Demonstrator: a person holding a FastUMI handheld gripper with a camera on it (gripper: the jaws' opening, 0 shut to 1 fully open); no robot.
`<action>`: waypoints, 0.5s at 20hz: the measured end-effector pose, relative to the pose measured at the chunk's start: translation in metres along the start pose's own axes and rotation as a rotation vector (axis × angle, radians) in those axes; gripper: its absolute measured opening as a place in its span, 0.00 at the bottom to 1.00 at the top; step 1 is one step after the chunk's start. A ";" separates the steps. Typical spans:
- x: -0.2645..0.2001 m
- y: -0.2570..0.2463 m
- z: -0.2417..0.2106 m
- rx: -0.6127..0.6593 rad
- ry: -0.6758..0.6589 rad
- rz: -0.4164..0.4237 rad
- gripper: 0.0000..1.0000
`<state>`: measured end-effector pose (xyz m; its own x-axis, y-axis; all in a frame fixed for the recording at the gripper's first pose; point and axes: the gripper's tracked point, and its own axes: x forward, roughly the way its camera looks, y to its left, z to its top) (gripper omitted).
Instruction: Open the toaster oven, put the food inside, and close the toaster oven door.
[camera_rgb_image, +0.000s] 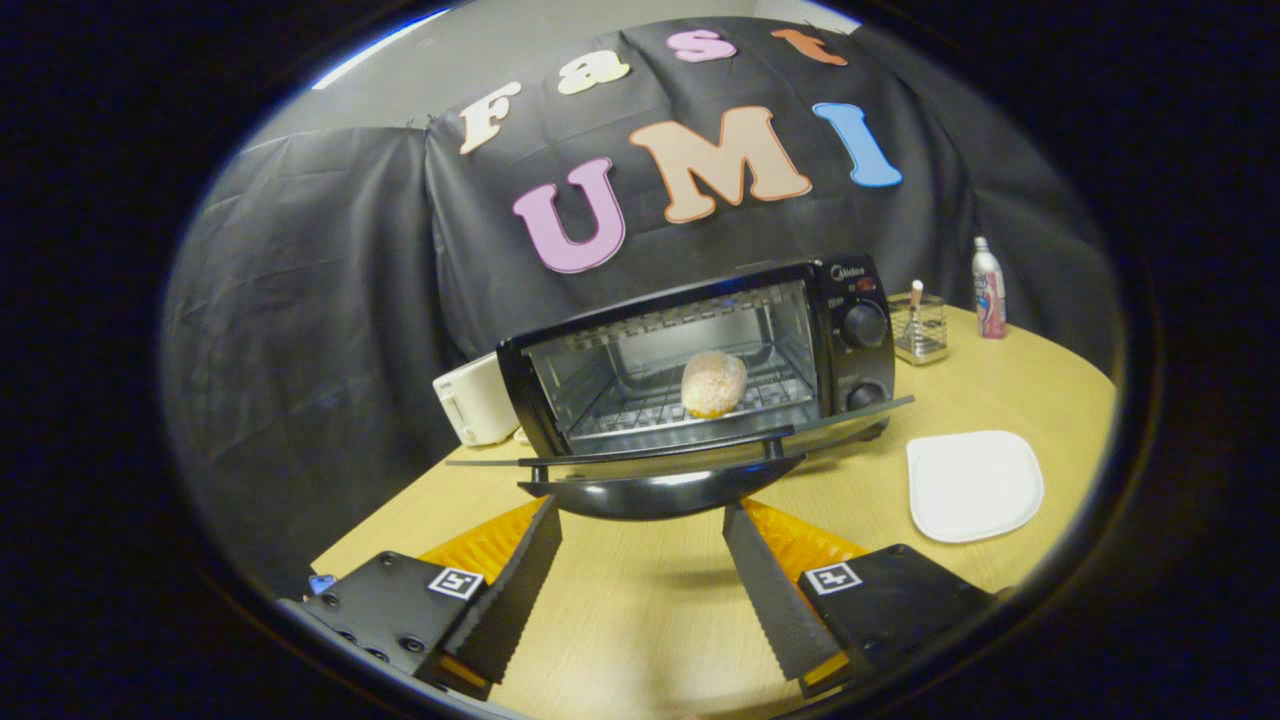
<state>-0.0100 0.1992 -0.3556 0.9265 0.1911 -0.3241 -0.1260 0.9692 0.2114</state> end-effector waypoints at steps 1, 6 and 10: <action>0.004 0.000 0.006 0.001 -0.014 0.001 1.00; 0.028 -0.006 0.030 -0.053 -0.045 -0.046 0.99; 0.045 -0.007 0.041 -0.073 -0.044 -0.059 0.97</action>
<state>0.0475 0.1944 -0.3341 0.9476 0.1282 -0.2926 -0.0951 0.9876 0.1247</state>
